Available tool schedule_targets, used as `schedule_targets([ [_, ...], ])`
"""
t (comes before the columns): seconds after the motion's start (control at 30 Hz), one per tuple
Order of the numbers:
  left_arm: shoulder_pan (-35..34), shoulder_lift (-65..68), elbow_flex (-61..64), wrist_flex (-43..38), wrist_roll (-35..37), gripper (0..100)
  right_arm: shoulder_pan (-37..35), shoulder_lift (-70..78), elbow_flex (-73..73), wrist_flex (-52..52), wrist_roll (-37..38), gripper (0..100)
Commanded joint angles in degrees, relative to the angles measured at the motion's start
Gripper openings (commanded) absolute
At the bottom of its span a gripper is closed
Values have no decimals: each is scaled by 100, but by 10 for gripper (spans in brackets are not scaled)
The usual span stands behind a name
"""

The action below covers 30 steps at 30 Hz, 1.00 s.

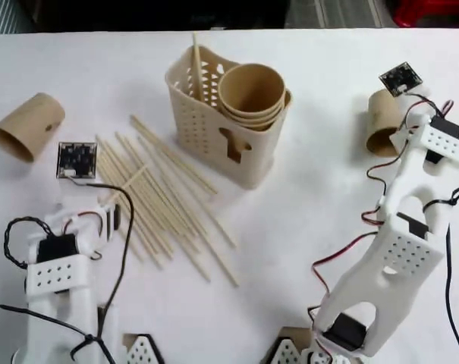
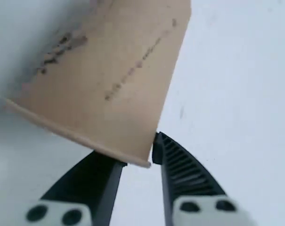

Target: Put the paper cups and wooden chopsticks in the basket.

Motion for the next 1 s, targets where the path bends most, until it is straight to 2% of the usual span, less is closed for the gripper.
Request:
schedule_targets([
  [0.0,-66,-101,-9,-105,-53,207,-101,-321,-220,40,-343,70],
  [0.1,-66,-101,-9,-105,-53,207,-92,-338,-229,154,-484,22],
  [0.23,-66,-92,-9,-105,-53,207,-92,-725,-220,734,-607,20],
  [0.5,-66,-92,-9,-105,-53,207,-92,-1358,-176,1103,-1116,20],
  [0.97,-66,-127,79,-229,-62,207,-233,-2642,-211,3574,-1152,19],
])
